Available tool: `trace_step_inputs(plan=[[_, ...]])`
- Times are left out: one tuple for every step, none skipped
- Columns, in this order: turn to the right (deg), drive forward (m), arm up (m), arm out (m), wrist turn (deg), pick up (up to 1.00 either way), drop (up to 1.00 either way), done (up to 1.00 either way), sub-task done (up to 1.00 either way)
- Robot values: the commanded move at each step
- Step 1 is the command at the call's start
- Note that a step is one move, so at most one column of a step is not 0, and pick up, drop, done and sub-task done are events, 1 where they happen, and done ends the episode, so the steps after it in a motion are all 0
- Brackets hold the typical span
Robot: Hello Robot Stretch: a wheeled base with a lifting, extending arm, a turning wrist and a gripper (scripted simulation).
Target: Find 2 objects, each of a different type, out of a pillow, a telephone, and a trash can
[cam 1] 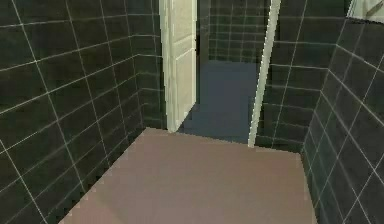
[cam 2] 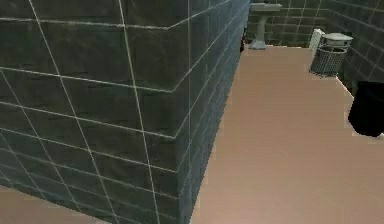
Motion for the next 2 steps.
trace_step_inputs(plan=[[0.0,1.00,0.00,0.00,0.0,0.00,0.00,0.00,0.00],[6.0,0.00,0.00,0.00,0.0,0.00,0.00,0.00,0.00]])
